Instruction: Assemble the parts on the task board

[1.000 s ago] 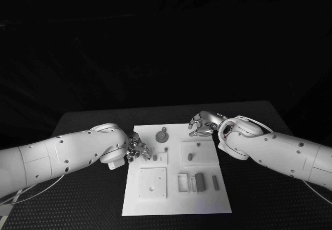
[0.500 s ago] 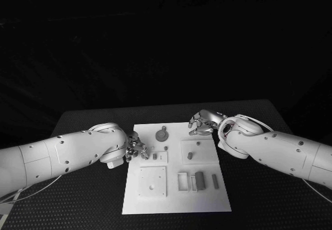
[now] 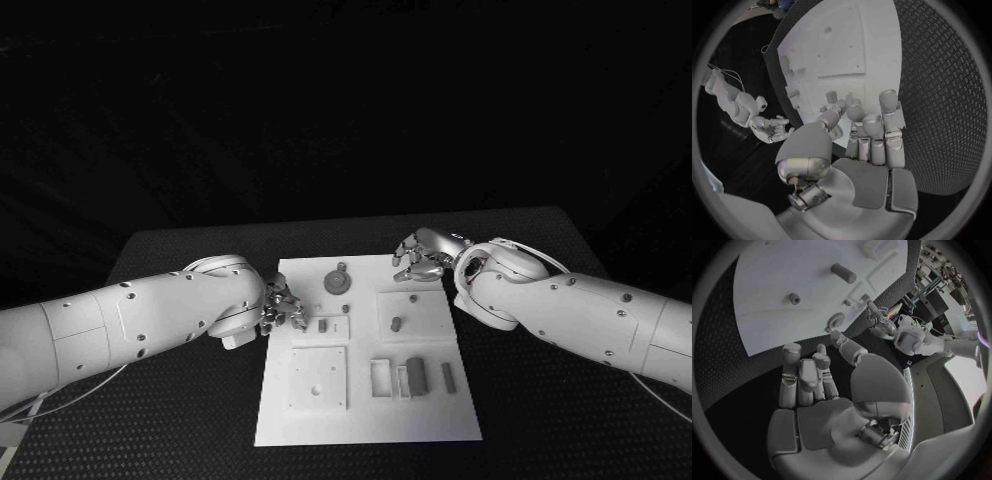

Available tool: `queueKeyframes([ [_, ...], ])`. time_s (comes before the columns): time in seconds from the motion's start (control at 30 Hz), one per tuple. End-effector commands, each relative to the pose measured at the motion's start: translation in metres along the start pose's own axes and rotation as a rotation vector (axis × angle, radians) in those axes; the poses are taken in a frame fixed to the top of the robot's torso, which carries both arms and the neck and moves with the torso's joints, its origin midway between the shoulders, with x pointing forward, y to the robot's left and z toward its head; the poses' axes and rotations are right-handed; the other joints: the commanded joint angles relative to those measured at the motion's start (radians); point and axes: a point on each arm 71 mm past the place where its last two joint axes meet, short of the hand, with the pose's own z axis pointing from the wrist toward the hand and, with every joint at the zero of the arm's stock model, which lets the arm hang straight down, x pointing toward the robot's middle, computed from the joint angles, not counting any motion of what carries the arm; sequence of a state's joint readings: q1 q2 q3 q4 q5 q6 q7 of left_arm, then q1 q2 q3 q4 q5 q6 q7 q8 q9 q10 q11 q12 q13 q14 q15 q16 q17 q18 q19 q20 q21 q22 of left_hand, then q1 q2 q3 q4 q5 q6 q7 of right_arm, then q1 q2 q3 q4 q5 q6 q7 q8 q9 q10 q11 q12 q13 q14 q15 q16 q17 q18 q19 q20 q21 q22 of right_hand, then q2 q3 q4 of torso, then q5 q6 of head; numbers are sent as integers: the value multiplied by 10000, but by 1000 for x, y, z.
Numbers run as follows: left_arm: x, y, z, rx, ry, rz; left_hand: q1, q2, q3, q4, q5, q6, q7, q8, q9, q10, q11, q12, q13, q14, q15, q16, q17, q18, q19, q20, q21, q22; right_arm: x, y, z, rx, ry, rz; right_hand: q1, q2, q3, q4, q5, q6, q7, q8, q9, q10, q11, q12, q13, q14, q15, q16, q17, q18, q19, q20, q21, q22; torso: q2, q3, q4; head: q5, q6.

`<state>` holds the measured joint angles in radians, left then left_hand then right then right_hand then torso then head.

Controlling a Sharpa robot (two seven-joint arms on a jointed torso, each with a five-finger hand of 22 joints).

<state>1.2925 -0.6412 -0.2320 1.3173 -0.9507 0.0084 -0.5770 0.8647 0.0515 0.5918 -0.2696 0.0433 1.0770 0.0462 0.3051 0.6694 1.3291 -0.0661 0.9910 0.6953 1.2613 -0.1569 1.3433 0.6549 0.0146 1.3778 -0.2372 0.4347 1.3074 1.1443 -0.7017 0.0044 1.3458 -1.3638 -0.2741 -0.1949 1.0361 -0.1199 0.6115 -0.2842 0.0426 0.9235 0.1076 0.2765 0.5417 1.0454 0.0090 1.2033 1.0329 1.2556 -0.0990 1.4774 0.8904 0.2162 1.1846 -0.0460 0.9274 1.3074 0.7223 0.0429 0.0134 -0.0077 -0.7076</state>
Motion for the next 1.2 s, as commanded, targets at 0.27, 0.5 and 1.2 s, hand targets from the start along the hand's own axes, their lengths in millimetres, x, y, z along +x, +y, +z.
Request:
queueKeyframes([
  [0.27,1,-2,1,15,131,179,212,302,60,-21,51,102,-10,95,9,75,-16,34,-16,145,-122,43,-9,-76,96,5,43,223,1,1,0,-46,88,-67,-49,19,73,-2,62,140,138,-35,13,-58,-2,60,-21,-70,-9,-57,-16,456,-2,-50,-35,127,-3,7,-2,-16,-19],
  [0.5,2,-2,1,-46,204,333,209,292,64,-29,51,103,-12,95,6,78,-18,31,-21,145,-123,45,-10,-75,94,4,47,224,1,1,0,-48,86,-65,-52,20,73,0,62,140,138,-36,14,-59,-2,63,-27,-70,-9,-58,-16,456,-2,-50,-36,127,-5,10,1,-19,-36],
  [1.2,4,-2,3,-123,56,689,204,233,75,-57,53,106,-22,95,-7,85,-30,27,-33,150,-138,54,-14,-66,101,-5,65,224,1,0,0,-18,77,-65,-70,21,67,9,62,142,139,-37,16,-63,-1,70,-39,-71,-9,-59,-17,456,-1,-47,-39,129,-2,2,2,-40,-95],
])
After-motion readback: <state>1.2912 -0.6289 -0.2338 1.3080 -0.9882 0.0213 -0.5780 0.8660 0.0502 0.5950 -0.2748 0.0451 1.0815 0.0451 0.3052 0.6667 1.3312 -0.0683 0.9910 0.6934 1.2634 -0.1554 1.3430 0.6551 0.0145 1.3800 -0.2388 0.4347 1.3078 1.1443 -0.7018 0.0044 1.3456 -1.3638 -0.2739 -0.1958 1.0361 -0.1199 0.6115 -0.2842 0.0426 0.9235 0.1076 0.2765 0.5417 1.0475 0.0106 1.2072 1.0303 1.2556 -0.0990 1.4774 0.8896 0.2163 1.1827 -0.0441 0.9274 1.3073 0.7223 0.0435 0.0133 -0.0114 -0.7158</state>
